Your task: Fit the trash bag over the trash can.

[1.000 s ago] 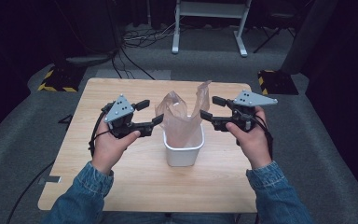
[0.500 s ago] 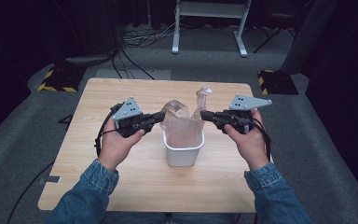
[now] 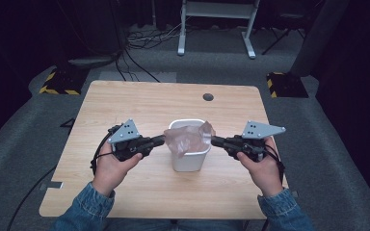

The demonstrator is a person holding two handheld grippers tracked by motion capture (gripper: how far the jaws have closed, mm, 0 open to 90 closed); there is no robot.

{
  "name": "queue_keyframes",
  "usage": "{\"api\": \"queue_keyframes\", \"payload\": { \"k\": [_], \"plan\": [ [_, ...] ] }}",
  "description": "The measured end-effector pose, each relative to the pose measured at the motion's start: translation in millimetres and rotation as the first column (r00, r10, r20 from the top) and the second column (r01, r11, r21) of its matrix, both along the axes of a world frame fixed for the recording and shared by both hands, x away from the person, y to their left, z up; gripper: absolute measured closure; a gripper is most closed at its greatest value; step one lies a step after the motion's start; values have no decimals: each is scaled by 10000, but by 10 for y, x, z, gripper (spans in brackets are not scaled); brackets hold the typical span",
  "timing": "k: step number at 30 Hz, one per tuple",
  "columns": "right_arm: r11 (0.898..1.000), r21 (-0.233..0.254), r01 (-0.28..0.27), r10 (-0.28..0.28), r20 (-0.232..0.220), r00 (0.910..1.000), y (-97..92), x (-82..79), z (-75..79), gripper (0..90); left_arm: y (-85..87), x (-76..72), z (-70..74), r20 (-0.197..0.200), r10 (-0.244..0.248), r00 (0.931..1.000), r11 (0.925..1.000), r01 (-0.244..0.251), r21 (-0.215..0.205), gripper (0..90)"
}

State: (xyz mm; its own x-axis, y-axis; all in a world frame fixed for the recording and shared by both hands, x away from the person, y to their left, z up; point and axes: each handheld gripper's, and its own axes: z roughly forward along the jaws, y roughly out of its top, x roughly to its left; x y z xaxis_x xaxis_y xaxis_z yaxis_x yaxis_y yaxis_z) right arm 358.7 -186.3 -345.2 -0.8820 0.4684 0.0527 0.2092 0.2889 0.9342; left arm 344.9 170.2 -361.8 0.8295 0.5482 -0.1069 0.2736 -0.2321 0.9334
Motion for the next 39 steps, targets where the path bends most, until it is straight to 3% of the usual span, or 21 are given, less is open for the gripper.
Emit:
{"api": "queue_keyframes", "payload": {
  "k": [7, 15, 21, 26, 29, 31, 33, 36, 39],
  "plan": [
    [9999, -39, -133, 131, -477, 9988, -68, -81, -228, 900, 4, -86, -192, -435, -235, 9988, 9996, 229, -151, 900],
    [9997, -179, -146, 129, -926, 9956, -97, -113, -435, 900, -37, -108, -385, -635, -215, 9978, 9983, 249, 532, 900],
    [9992, -389, -87, 40, -1185, 9929, -81, -81, -568, 900, -75, -50, -507, -992, -173, 9949, 9979, 234, 604, 900],
    [9986, -528, -88, 22, -1235, 9923, -48, -65, -622, 900, -96, -14, -539, -1021, -187, 9946, 9968, 265, 755, 889],
    [9991, -414, -115, 64, -1192, 9929, -71, -69, -619, 745, -48, -12, -542, -875, 96, 9961, 9976, -35, 691, 736],
    [9994, -341, -93, 54, -1135, 9935, -122, -80, -610, 710, 27, 1, -557, -1066, 378, 9936, 9985, -333, 441, 717],
    [9997, -224, -113, 87, -1121, 9937, -183, -88, -602, 671, 84, 10, -580, -1082, 614, 9922, 9967, -553, 589, 705],
    [9998, -184, 60, -78, -1012, 9948, -260, -98, -604, 577, 138, -16, -604, -1052, 546, 9930, 9984, -525, 223, 595],
    [9998, 177, 62, -45, -913, 9958, -324, -117, -605, 521, 197, -27, -623, -854, 797, 9931, 9960, -758, 478, 565]
  ]
}}
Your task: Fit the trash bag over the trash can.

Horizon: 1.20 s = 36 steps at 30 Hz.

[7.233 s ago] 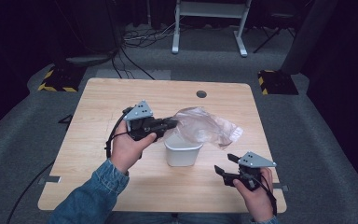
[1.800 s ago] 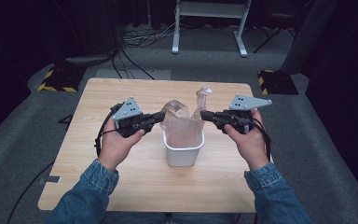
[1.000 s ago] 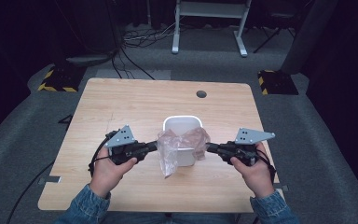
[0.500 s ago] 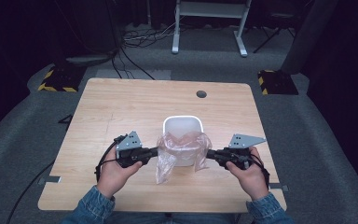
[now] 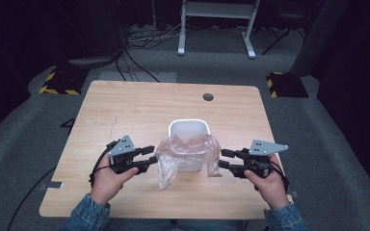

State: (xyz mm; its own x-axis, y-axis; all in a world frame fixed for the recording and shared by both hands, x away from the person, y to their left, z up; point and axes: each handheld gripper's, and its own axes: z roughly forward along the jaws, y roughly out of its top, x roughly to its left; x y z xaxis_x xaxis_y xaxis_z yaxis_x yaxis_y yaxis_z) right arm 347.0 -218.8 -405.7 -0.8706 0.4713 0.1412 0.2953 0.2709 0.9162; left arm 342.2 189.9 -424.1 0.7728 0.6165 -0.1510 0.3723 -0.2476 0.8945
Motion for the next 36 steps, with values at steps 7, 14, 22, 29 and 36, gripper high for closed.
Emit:
{"api": "queue_keyframes", "payload": {
  "k": [7, 14, 22, 29, 36],
  "plan": [
    [9977, -189, 654, -655, -34, 9978, -118, 18, -30, 499, 58, 2, -44, 6, 33, 10000, 9998, -33, -183, 475],
    [9828, -661, 1726, -1744, -227, 9844, -85, 210, -138, 492, 132, 42, -148, -650, -358, 9972, 9978, 320, -578, 446],
    [9656, -963, 2415, -2439, -137, 9697, 99, 411, -227, 459, 83, 217, -289, -550, 454, 9975, 9983, -433, 400, 437],
    [9604, -1183, 2522, -2561, -195, 9664, 252, 566, -323, 439, -194, 502, -416, -387, 1201, 9920, 9926, -1206, -129, 446],
    [9654, -1216, 2305, -2365, -370, 9709, 345, 588, -418, 475, -346, 535, -402, -250, 795, 9965, 9967, -799, -159, 538]
  ]
}}
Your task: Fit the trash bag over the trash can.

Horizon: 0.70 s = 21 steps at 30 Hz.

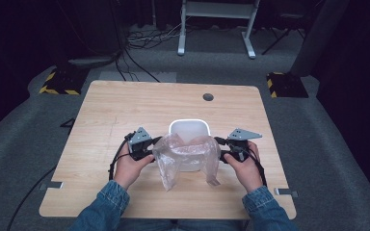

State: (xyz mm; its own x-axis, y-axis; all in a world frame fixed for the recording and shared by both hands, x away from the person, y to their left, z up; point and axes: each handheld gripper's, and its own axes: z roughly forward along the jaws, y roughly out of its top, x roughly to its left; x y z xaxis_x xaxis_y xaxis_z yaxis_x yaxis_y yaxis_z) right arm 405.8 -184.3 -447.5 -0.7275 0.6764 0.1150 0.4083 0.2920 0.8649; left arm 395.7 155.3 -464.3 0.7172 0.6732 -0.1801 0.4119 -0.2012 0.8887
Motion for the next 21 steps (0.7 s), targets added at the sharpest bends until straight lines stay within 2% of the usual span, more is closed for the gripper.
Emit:
{"api": "queue_keyframes", "payload": {
  "k": [2, 6, 9, 11, 13, 17, 21],
  "plan": [
    [10000, 48, -67, 67, -67, 10000, -1, -29, -1, 479, 18, -36, 8, -18, -181, 9998, 9998, 181, -99, 553],
    [9993, 5, -383, 383, -160, 9991, 21, -137, -3, 492, 53, -119, 18, 8, -320, 9995, 9995, 320, 30, 558],
    [9981, -70, -609, 609, -95, 9981, 42, -246, 2, 491, 85, -197, 52, -111, -540, 9985, 9977, 544, 401, 577],
    [9971, -22, -756, 756, -49, 9971, 48, -298, 0, 479, 100, -257, 84, 9, -581, 9983, 9968, 580, 549, 563],
    [9969, 65, -786, 785, 24, 9969, 34, -345, 17, 449, 135, -328, 129, 188, -635, 9978, 9965, 623, 562, 510],
    [9982, -8, -607, 607, 411, 9973, -53, -475, 146, 429, 290, -497, 242, 600, -471, 9971, 9940, 408, 1015, 440],
    [9992, -28, -400, 401, 725, 9966, -170, -616, 318, 422, 476, -654, 326, 732, -180, 9972, 9944, 102, 1048, 428]
  ]
}}
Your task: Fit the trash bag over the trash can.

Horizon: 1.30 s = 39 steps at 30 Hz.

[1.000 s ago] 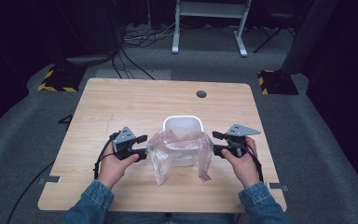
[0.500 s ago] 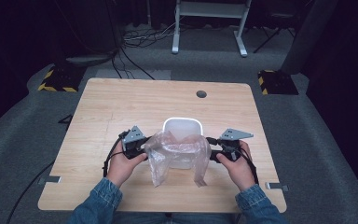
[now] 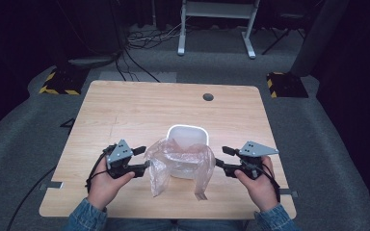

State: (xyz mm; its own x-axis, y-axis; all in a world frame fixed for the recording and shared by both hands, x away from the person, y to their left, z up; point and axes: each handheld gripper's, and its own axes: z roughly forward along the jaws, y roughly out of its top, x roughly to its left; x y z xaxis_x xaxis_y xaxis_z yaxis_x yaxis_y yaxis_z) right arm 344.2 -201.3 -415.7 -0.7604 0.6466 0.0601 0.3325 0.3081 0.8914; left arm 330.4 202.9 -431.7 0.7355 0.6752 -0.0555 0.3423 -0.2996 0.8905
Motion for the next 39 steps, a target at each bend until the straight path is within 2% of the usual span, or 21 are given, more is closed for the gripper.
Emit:
{"api": "queue_keyframes", "payload": {
  "k": [5, 7, 13, 18, 21, 24, 25, 27, 29, 32, 35, 39],
  "plan": [
    [9997, 30, 243, -244, 327, 9992, -87, -168, 203, 421, 132, -152, 85, 162, 143, 9998, 9998, -141, -107, 427],
    [9999, -12, 139, -138, 501, 9986, -92, -235, 274, 414, 123, -209, 126, 235, -9, 9997, 9999, 12, -129, 424],
    [9987, -266, -427, 449, 886, 9951, -17, -423, 401, 367, 19, -336, 303, 880, -537, 9947, 9982, 559, -232, 400],
    [9910, -565, -1212, 1272, 1205, 9845, 154, -473, 452, 339, -87, -303, 390, 1244, -1186, 9851, 9918, 1235, -326, 376],
    [9888, -522, -1397, 1457, 1370, 9798, 230, -446, 487, 347, -174, -232, 410, 1339, -1543, 9789, 9870, 1589, -250, 366],
    [9894, -300, -1420, 1449, 1495, 9781, 281, -373, 535, 438, -249, -137, 422, 1339, -1637, 9774, 9856, 1677, -196, 380],
    [9886, -178, -1497, 1507, 1468, 9776, 292, -345, 550, 479, -266, -118, 436, 1213, -1659, 9786, 9848, 1709, -317, 424],
    [9865, 43, -1637, 1611, 1535, 9749, 309, -292, 577, 591, -271, -86, 490, 1373, -1660, 9765, 9828, 1752, -582, 581],
    [9837, 119, -1793, 1751, 1623, 9711, 315, -244, 599, 695, -280, -67, 541, 1353, -1766, 9749, 9768, 1905, -978, 732],
    [9799, 322, -1967, 1890, 1630, 9684, 322, -192, 616, 791, -298, -26, 589, 1373, -1792, 9742, 9786, 1909, -773, 884],
    [9803, 280, -1954, 1883, 1644, 9682, 307, -145, 622, 847, -317, 38, 605, 1200, -1649, 9790, 9815, 1749, -775, 900],
    [9854, 313, -1673, 1600, 1654, 9732, 245, -63, 618, 860, -323, 132, 640, 1066, -1331, 9853, 9852, 1433, -941, 900]
  ]
}}
